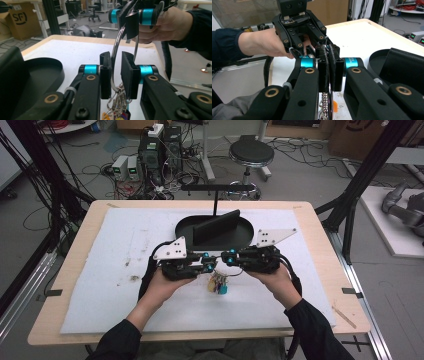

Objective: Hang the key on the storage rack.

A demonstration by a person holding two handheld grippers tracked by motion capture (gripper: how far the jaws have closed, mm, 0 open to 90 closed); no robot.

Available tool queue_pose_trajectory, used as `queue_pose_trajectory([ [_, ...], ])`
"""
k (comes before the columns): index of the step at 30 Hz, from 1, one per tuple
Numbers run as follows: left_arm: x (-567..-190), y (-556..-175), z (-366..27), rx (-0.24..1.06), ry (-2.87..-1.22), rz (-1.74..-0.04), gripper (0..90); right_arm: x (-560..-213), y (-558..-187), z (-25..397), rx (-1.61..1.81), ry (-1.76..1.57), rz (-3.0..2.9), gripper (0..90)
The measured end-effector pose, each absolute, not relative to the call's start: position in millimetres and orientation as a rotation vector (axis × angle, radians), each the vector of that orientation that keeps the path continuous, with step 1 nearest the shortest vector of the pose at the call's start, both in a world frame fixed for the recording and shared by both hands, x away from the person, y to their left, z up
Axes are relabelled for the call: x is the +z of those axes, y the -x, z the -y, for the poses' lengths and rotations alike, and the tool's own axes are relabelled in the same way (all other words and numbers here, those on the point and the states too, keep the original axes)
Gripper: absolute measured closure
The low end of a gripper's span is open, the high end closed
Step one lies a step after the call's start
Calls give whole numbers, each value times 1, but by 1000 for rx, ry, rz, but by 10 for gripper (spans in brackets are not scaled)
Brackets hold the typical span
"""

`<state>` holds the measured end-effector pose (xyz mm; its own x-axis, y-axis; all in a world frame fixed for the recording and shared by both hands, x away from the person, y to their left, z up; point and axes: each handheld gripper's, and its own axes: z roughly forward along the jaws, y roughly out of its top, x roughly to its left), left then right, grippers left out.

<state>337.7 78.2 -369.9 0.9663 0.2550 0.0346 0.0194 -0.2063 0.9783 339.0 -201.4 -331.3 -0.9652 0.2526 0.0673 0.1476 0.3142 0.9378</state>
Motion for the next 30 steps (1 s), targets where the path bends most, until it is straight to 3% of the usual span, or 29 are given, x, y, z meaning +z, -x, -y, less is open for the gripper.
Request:
queue_pose_trajectory([
  [3, -370, -337, -79, 223, -1765, -200, 848, -331, -339, 202, 1756, -378, -2476, 873],
  [15, -370, -337, -80, 227, -1744, -194, 861, -333, -340, 203, 1763, -380, -2476, 860],
  [27, -367, -337, -89, 261, -1714, -204, 865, -332, -343, 211, 1756, -447, -2421, 660],
  [28, -366, -337, -91, 266, -1712, -207, 866, -331, -343, 216, 1746, -476, -2393, 572],
  [30, -365, -337, -94, 276, -1710, -209, 866, -331, -344, 220, 1738, -510, -2374, 543],
])
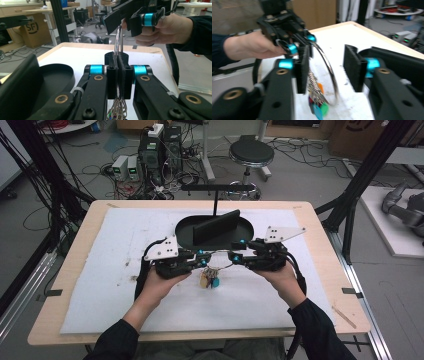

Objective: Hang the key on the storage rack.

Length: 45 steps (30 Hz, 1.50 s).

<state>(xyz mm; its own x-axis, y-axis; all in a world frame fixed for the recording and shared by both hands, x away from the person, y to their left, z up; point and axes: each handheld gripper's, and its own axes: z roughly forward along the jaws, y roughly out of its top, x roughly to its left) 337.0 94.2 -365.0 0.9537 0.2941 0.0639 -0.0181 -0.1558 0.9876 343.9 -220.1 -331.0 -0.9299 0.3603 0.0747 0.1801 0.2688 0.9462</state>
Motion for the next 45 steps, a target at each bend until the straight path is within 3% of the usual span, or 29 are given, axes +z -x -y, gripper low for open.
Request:
queue_pose_trajectory([
  [4, -361, -338, -103, 299, -1699, -224, 866, -332, -344, 232, 1727, -559, -2324, 453],
  [12, -353, -339, -120, 346, -1677, -254, 865, -348, -349, 268, 1697, -730, -2199, 380],
  [23, -340, -346, -142, 423, -1644, -310, 865, -368, -353, 303, 1654, -896, -2107, 367],
  [45, -316, -370, -171, 564, -1620, -399, 865, -377, -357, 315, 1577, -1009, -2050, 368],
])
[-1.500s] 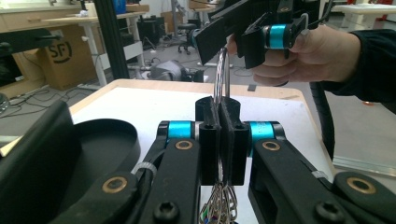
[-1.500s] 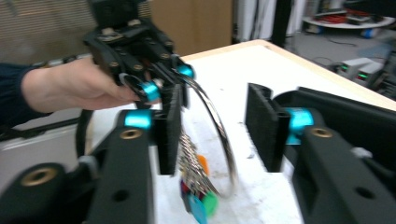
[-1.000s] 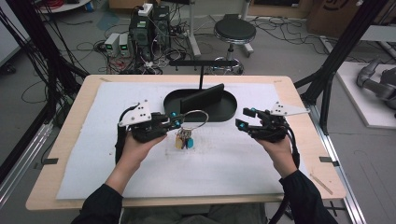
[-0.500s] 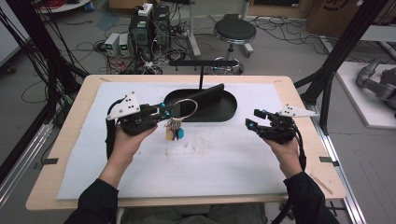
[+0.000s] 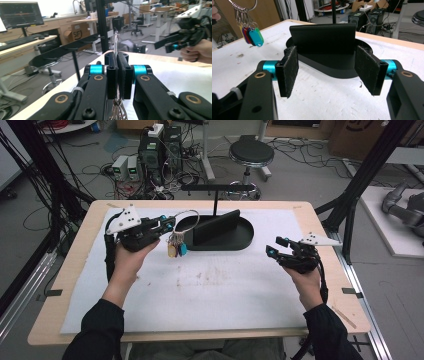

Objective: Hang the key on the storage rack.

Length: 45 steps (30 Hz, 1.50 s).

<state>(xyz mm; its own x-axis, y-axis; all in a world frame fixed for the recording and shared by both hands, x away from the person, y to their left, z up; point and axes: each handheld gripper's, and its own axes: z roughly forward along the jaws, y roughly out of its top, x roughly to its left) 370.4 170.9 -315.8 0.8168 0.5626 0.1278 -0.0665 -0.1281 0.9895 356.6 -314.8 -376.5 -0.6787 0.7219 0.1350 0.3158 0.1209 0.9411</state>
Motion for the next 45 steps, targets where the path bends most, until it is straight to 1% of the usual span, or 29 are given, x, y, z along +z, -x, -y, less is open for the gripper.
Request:
queue_pose_trajectory([
  [8, -316, -389, -171, 631, -1636, -442, 865, -378, -358, 314, 1570, -1012, -2046, 370],
  [15, -320, -406, -166, 650, -1639, -468, 865, -378, -358, 315, 1570, -1016, -2044, 371],
  [29, -323, -436, -158, 679, -1626, -544, 865, -378, -358, 317, 1577, -1015, -2030, 387],
  [37, -325, -451, -156, 668, -1618, -591, 865, -378, -359, 318, 1584, -1016, -2022, 397],
  [45, -325, -460, -150, 672, -1604, -604, 865, -378, -360, 319, 1586, -1018, -2020, 397],
])
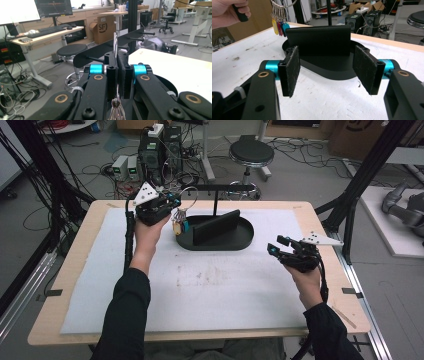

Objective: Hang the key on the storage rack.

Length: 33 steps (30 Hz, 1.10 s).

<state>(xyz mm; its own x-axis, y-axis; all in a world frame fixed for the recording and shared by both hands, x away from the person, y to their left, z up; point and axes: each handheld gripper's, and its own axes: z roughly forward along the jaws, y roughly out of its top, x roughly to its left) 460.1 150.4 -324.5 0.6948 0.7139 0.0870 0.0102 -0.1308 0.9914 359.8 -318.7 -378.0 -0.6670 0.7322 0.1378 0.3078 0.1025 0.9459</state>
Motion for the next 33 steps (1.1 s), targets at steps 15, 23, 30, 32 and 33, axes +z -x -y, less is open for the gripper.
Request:
queue_pose_trajectory([
  [15, -336, -473, -153, 658, -1573, -679, 864, -378, -360, 319, 1589, -1019, -2018, 396],
  [23, -341, -477, -152, 652, -1564, -699, 864, -378, -360, 320, 1592, -1023, -2018, 397],
  [30, -346, -480, -150, 632, -1576, -717, 864, -378, -360, 320, 1594, -1021, -2015, 397],
  [32, -347, -481, -149, 626, -1578, -719, 863, -378, -360, 321, 1593, -1021, -2013, 397],
  [33, -348, -482, -148, 623, -1577, -726, 863, -378, -360, 321, 1593, -1022, -2013, 397],
])
